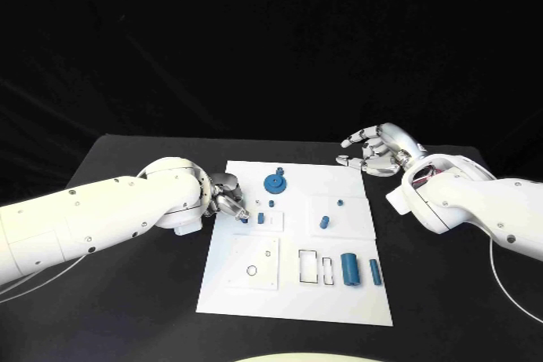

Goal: Assemble the parts on the task board

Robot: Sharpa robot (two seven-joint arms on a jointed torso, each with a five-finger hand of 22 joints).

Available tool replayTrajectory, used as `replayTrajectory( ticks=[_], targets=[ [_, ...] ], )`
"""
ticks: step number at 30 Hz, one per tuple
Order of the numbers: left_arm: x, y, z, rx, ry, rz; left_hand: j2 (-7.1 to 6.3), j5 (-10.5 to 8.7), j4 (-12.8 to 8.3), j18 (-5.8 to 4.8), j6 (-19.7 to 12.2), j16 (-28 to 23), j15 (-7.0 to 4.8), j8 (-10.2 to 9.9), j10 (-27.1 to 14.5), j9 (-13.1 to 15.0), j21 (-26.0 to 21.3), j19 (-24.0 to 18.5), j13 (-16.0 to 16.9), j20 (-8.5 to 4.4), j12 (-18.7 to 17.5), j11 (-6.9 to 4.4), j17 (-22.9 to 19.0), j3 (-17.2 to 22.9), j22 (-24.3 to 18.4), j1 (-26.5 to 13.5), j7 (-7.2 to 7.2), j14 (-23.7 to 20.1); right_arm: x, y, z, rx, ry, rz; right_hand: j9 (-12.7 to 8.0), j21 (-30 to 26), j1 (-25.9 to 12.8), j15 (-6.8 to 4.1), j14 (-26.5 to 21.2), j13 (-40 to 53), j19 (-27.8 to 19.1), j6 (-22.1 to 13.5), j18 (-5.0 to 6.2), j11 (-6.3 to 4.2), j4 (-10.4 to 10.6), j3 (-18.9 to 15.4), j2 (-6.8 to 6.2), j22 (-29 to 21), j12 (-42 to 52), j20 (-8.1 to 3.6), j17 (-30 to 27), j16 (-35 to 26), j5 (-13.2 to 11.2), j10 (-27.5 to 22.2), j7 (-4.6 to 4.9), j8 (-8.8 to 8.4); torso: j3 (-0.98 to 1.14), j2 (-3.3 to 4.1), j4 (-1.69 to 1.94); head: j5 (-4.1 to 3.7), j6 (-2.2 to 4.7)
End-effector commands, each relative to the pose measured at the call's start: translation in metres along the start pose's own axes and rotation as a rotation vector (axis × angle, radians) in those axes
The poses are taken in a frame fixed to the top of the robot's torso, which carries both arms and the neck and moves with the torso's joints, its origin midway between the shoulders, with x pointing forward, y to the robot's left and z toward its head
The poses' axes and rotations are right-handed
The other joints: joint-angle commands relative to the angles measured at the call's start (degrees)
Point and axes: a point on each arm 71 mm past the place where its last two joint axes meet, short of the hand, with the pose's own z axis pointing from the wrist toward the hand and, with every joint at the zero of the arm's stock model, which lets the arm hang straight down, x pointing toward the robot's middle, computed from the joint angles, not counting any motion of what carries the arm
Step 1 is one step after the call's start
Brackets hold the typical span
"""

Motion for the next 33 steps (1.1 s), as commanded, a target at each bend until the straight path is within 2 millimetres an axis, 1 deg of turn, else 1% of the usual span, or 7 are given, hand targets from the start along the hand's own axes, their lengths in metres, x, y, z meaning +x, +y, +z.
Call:
replayTrajectory(
  ticks=[1,7,13,25,27,30,33],
  targets=[
    [0.0065,-0.0015,0.0018,0.006,0.038,0.001,0.02,-0.38,1.1,-0.95,1.4,0.3,-0.48,-0.5,0.2,-0.1,-0.1,-0.1,0.2,-0.46,0.0,-0.17,14.6,-2.1,2.9,-0.9,-1.27,5.9,0.0005,0.0013,-0.0003,-0.015,0.003,-0.003,-0.1,0.0,-0.5,-0.33,2.5,-0.1,0.6,-0.1,0.65,-0.05,0.0,0.3,0.04,9.8,0.0,-0.51,1.3,-0.1,0.3,0.1,-0.37,0.38,-0.02,-0.01,-0.01,-0.01,-0.07],
    [0.0063,-0.001,0.0025,0.003,0.04,0.004,0.1,-0.44,1.9,-0.94,1.6,0.3,-0.49,-0.7,0.1,-0.2,-0.2,-0.1,0.3,-0.5,0.0,-0.16,14.6,-3.7,2.8,-1.1,-1.27,5.9,0.0003,0.0012,-0.0006,-0.015,0.002,-0.003,-0.1,0.0,-0.6,-0.34,2.5,-0.1,0.6,-0.1,0.66,-0.05,0.0,0.3,0.06,9.8,0.0,-0.52,1.2,-0.2,0.3,0.1,-0.37,0.39,-0.03,0.01,0.01,-0.04,-0.2],
    [0.0065,-0.0003,0.0029,-0.001,0.046,0.012,-0.21,-0.48,3.3,-0.96,1.9,0.3,-0.49,-1.1,0.1,-0.3,-0.2,0.0,0.4,-0.51,0.0,-0.15,14.6,-6.2,2.9,-1.4,-1.27,5.9,0.0001,0.0011,-0.0009,-0.015,0.002,-0.003,-0.1,0.0,-0.6,-0.34,2.5,-0.1,0.6,-0.1,0.66,-0.05,0.0,0.3,0.06,9.8,0.0,-0.52,1.2,-0.2,0.3,0.1,-0.37,0.39,-0.04,-0.04,0.01,-0.09,-0.35],
    [0.0044,0.0043,0.0037,-0.016,0.036,0.012,-0.51,-0.88,6.0,-0.91,2.2,0.2,-0.38,-1.7,-0.3,-0.4,-0.4,-0.2,0.1,-0.43,-0.5,0.0,14.4,-11.3,2.7,-1.5,-1.1,5.9,0.0005,0.0021,-0.0012,-0.018,0.0,-0.001,-0.1,-0.1,-0.7,-0.35,2.5,-0.2,0.6,-0.1,0.68,-0.06,0.0,0.3,0.06,9.7,-0.1,-0.53,1.2,-0.2,0.3,0.1,-0.38,0.41,-0.05,-0.03,-0.02,-0.12,-0.24],
    [0.0035,0.005,0.0035,-0.018,0.028,0.008,-0.59,-0.99,7.5,-0.86,2.2,0.1,-0.33,-1.9,-0.4,-0.4,-0.5,-0.3,-0.1,-0.38,-0.7,0.06,14.2,-13.6,2.5,-1.6,-1.02,5.8,0.0004,0.0021,-0.0012,-0.018,0.0,-0.001,-0.1,-0.1,-0.7,-0.35,2.5,-0.2,0.6,-0.1,0.68,-0.06,0.0,0.3,0.06,9.7,-0.1,-0.53,1.2,-0.2,0.3,0.1,-0.38,0.41,-0.06,-0.03,-0.01,-0.15,-0.18],
    [0.0013,0.0057,0.0027,-0.017,0.01,-0.004,-0.61,-1.13,8.9,-0.81,2.0,0.0,-0.3,-2.1,-0.7,-0.3,-0.7,-0.4,-0.5,-0.35,-1.1,0.14,13.9,-15.4,2.3,-1.5,-0.92,5.7,0.0003,0.002,-0.0012,-0.019,-0.001,-0.001,-0.1,-0.1,-0.7,-0.35,2.5,-0.2,0.6,-0.1,0.68,-0.06,0.0,0.3,0.06,9.7,-0.1,-0.53,1.2,-0.2,0.3,0.1,-0.38,0.41,-0.09,-0.04,-0.01,-0.2,-0.13],
    [-0.0013,0.0072,0.0009,-0.013,-0.013,-0.036,-0.64,-1.27,10.5,-0.53,0.8,-0.6,-0.11,-2.5,-2.0,-0.2,-1.4,-1.2,-2.5,-0.23,-2.6,0.49,12.6,-17.3,1.1,-1.5,-0.48,5.3,0.0002,0.0019,-0.001,-0.019,-0.003,-0.002,-0.1,-0.3,-0.7,-0.35,2.5,-0.3,0.5,-0.1,0.71,-0.06,0.0,0.3,0.05,9.7,-0.2,-0.54,1.1,-0.3,0.3,0.0,-0.38,0.41,-0.1,-0.04,-0.03,-0.27,-0.1]
  ],
)
